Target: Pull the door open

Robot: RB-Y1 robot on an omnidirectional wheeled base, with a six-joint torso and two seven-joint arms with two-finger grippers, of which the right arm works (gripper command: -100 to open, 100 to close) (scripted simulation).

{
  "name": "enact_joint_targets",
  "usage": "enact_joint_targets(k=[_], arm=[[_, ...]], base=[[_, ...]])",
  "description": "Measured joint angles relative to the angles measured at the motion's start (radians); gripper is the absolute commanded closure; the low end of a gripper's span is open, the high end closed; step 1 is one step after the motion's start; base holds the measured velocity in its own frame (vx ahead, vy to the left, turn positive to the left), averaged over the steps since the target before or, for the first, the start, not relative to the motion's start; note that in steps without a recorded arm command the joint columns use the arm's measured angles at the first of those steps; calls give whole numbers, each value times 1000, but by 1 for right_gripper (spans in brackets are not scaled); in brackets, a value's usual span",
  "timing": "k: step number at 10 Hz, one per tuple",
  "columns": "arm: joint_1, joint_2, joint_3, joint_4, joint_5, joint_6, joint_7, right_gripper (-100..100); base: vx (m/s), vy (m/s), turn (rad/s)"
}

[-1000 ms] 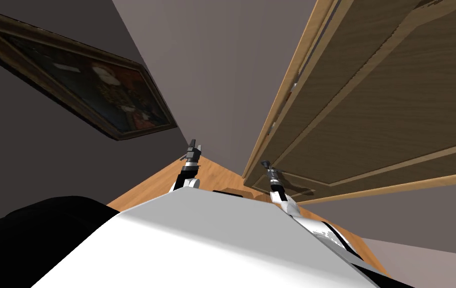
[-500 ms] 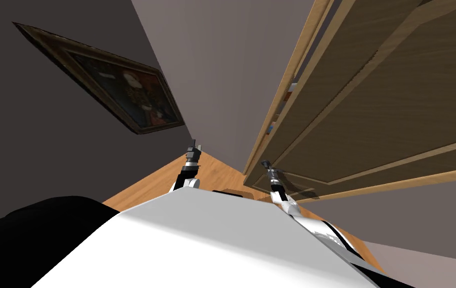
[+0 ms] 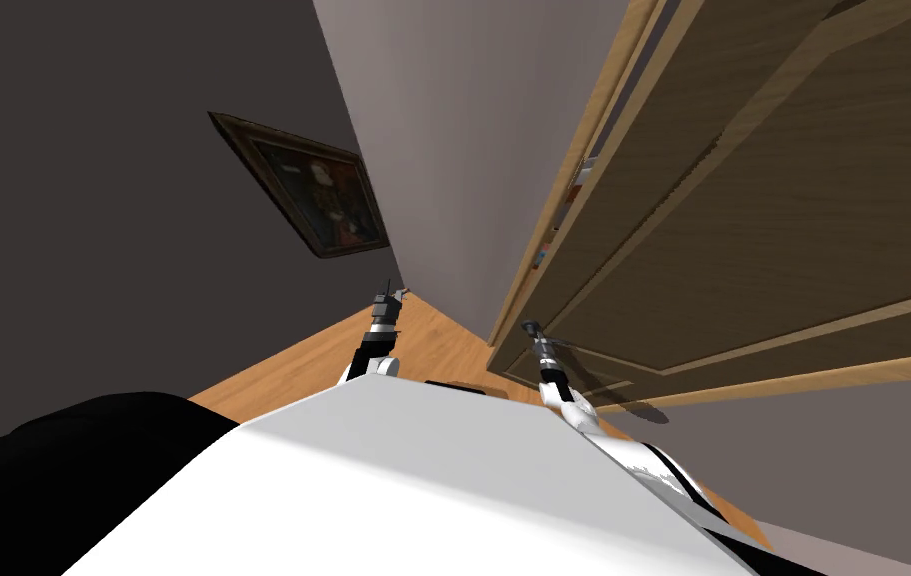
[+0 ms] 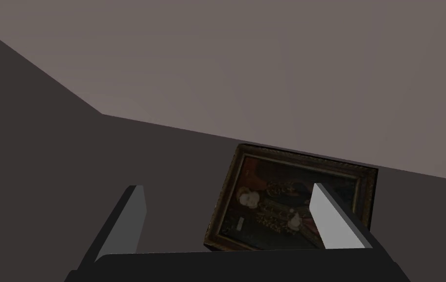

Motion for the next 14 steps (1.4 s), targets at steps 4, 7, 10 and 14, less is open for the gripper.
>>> enact_joint_targets(k=[4,7,10,14], arm=[[-6,3,7,5,-9,-2,6,100],[5,-20,38,4,7,-30,-32,100],[25,-34,70,-6,23,-52,-63,100],[47,-53,103,-19,40,-77,-100,100]], base=[[-192,-39,93],[-239,-72,97],[-177,-53,62],[-161,-61,81]])
